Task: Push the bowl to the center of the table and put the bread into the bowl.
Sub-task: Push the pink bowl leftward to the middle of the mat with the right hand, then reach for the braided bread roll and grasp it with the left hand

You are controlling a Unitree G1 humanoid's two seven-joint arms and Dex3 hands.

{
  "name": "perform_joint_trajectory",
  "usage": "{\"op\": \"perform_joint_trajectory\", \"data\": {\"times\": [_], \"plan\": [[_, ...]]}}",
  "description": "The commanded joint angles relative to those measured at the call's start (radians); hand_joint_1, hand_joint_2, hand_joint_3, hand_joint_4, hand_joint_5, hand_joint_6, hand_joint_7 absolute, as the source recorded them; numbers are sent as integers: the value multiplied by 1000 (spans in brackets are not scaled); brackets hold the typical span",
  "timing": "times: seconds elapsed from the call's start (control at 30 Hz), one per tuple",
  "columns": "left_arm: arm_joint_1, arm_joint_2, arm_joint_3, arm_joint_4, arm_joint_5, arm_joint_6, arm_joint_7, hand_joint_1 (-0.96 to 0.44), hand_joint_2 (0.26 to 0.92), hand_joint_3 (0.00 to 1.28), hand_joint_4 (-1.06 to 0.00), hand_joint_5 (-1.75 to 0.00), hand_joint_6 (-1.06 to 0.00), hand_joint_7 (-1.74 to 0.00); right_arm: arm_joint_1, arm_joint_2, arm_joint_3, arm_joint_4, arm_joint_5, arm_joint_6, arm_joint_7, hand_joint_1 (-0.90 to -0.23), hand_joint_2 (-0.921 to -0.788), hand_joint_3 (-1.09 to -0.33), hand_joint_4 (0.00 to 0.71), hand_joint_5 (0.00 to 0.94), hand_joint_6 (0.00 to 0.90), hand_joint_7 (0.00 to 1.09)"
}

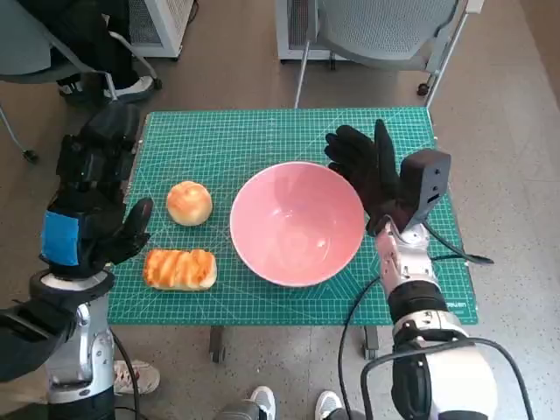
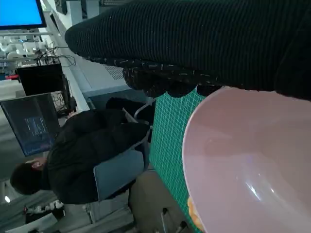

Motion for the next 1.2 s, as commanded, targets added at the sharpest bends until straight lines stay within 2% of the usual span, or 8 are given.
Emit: {"op": "perform_joint_trajectory", "data": {"times": [0.03, 0.27, 0.4, 0.6, 0.73, 0.87, 1.0, 1.2], "plan": [[1, 7, 5, 11, 0, -14, 1, -623, 921, 470, -39, -172, 1, -546, -14, -18, -1, 3, -6, 3, 14, -614, -921, -827, 341, 2, 424, 14], [-11, 7, 1, 27, 2, -18, 2, -621, 921, 472, -42, -166, 1, -551, -32, -48, 2, -15, -5, -65, 28, -598, -921, -863, 335, 4, 414, 9], [-31, 8, -9, 36, 9, -11, 4, -619, 921, 474, -43, -164, 1, -550, -48, -77, -22, -34, 27, -152, 103, -617, -921, -839, 349, 9, 429, 17], [-50, 12, -16, 37, 14, 1, 6, -620, 921, 480, -41, -158, 1, -530, -63, -89, -46, -57, 67, -239, 190, -634, -921, -802, 356, 9, 431, 18], [-73, 17, -24, 48, 15, 5, -1, -620, 921, 486, -32, -153, 1, -519, -68, -96, -67, -123, 129, -335, 328, -664, -921, -777, 353, 5, 432, 18], [-86, 20, -26, 66, 13, 0, -8, -618, 921, 495, -25, -151, 1, -507, -64, -95, -73, -161, 172, -380, 409, -679, -921, -764, 345, 2, 428, 15], [-100, 19, -37, 69, 15, 0, -9, -615, 921, 502, -23, -153, 1, -499, -49, -95, -71, -225, 227, -427, 516, -680, -921, -765, 326, 0, 408, 6], [-100, 20, -41, 66, 16, 0, -8, -614, 921, 506, -22, -157, 1, -496, -44, -98, -67, -234, 252, -435, 547, -680, -921, -767, 315, 0, 393, 1]]}}
